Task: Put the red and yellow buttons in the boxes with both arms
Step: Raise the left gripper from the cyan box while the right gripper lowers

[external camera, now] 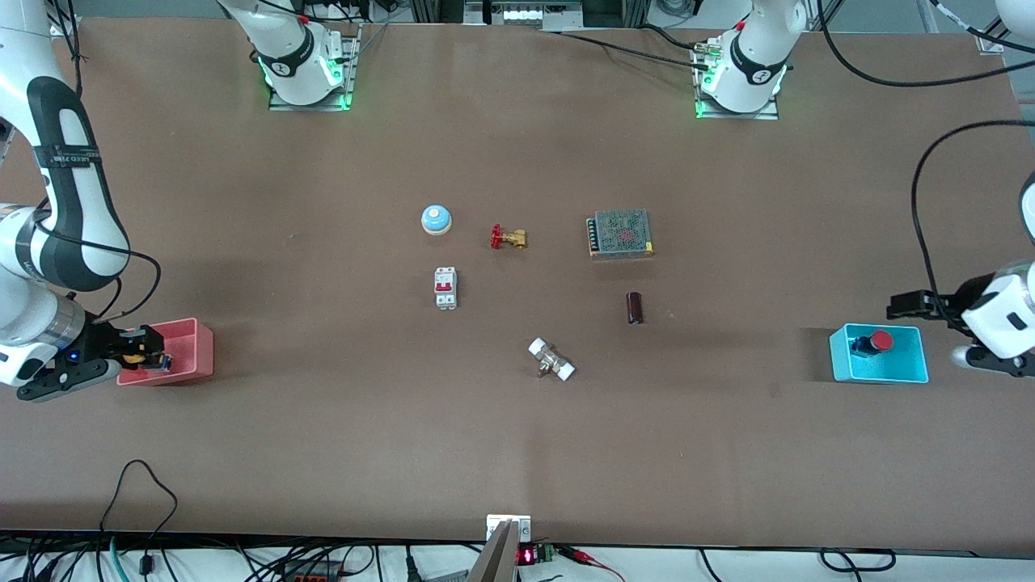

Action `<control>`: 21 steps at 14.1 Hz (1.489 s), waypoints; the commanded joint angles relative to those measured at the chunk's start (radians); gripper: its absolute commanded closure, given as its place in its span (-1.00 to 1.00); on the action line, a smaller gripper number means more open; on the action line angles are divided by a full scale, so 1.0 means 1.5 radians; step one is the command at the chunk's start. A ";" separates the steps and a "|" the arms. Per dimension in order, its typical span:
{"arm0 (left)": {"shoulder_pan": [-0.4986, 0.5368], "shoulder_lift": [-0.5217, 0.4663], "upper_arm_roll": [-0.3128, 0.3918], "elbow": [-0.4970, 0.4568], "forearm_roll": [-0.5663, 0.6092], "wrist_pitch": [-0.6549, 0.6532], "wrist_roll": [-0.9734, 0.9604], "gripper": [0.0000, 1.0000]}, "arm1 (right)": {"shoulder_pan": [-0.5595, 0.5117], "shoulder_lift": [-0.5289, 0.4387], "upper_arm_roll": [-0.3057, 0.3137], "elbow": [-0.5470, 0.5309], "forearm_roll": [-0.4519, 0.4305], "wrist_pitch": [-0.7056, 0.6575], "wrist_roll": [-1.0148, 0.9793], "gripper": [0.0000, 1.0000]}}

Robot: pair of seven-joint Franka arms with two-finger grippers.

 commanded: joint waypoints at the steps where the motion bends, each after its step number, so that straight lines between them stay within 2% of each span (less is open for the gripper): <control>1: -0.065 -0.006 0.001 0.087 0.016 -0.134 -0.081 -1.00 | -0.008 0.010 -0.001 0.008 0.011 0.000 -0.018 0.43; 4: -0.098 -0.019 0.000 0.137 0.024 -0.219 -0.089 -1.00 | -0.012 0.018 -0.001 -0.008 0.012 0.001 -0.017 0.43; 6: -0.113 -0.028 0.007 0.135 0.022 -0.219 -0.088 -1.00 | -0.011 0.024 -0.002 -0.008 0.015 0.011 -0.017 0.43; 7: -0.124 -0.048 0.012 0.109 0.019 -0.191 -0.090 -1.00 | -0.011 0.027 -0.005 -0.010 0.015 0.019 -0.017 0.42; 8: -0.129 -0.102 0.021 0.049 0.019 -0.115 -0.090 -1.00 | -0.010 0.029 -0.006 -0.011 0.015 0.027 -0.017 0.41; 10: -0.149 -0.243 0.054 -0.157 0.013 0.050 -0.089 -1.00 | -0.010 0.030 -0.007 -0.016 0.015 0.031 -0.018 0.39; 11: -0.148 -0.288 0.057 -0.226 0.011 0.090 -0.086 -1.00 | -0.010 0.032 -0.010 -0.016 0.016 0.031 -0.017 0.38; 12: -0.149 -0.319 0.057 -0.263 0.011 0.098 -0.085 -1.00 | -0.010 0.033 -0.011 -0.017 0.018 0.037 -0.017 0.38; 13: -0.149 -0.334 0.058 -0.279 0.011 0.098 -0.085 -1.00 | -0.010 0.038 -0.011 -0.020 0.018 0.045 -0.017 0.29; 15: -0.149 -0.357 0.075 -0.318 0.009 0.098 -0.084 -1.00 | -0.009 0.039 -0.011 -0.023 0.018 0.053 -0.017 0.25; 19: -0.139 -0.349 0.078 -0.311 -0.033 0.069 -0.082 -1.00 | -0.008 0.040 -0.011 -0.026 0.018 0.056 -0.017 0.23; 21: -0.142 -0.347 0.069 -0.304 -0.030 0.069 -0.083 -1.00 | -0.008 0.042 -0.011 -0.026 0.018 0.056 -0.017 0.04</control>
